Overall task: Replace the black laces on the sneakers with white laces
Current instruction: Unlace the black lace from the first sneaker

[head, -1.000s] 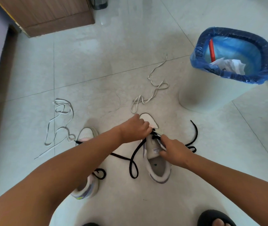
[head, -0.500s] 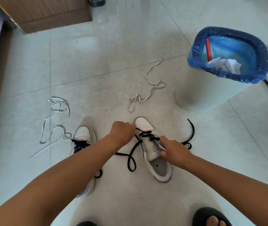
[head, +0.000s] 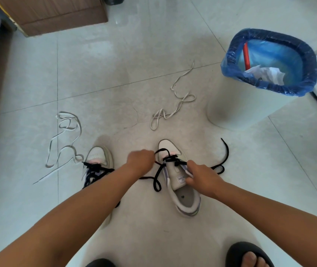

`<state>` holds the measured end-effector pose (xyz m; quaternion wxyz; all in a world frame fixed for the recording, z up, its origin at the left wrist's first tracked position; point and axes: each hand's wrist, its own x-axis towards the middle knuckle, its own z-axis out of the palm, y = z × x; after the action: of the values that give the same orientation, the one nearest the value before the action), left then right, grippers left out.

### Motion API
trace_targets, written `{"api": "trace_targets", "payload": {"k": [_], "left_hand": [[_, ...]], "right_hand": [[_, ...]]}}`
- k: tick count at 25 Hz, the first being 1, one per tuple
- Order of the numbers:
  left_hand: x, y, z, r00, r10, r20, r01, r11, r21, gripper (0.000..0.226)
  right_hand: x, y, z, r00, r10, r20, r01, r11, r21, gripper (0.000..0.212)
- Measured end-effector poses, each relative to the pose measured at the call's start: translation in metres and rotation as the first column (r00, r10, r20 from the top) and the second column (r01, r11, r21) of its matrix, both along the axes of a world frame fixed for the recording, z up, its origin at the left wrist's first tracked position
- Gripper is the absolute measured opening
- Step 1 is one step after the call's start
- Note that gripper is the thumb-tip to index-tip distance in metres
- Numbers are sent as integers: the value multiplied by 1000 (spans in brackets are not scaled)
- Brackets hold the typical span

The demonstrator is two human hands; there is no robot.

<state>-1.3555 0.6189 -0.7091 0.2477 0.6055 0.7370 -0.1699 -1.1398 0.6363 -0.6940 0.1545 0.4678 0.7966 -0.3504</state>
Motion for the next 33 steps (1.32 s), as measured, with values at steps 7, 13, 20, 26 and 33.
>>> {"api": "trace_targets", "payload": {"k": [7, 13, 20, 26, 33], "left_hand": [[5, 8, 7, 523, 680, 514, -644, 710, -285, 32], [2, -2, 3, 749, 432, 502, -461, 884, -74, 17], [-67, 13, 15, 882, 468, 49, -458, 831, 316, 19], [-2, 5, 10, 467, 734, 493, -747, 626, -224, 29], [33, -36, 5, 954, -203, 220, 99, 907, 408, 26]], "right_hand": [[1, 1, -4, 998, -60, -16, 60, 998, -26, 27], [-2, 3, -7, 997, -73, -12, 72, 996, -44, 26], [8, 7, -6, 994, -103, 30, 103, 994, -18, 22], [7, 7, -7, 996, -80, 42, 79, 997, 24, 21], [7, 7, -8, 997, -74, 31, 73, 997, 26, 21]]}}
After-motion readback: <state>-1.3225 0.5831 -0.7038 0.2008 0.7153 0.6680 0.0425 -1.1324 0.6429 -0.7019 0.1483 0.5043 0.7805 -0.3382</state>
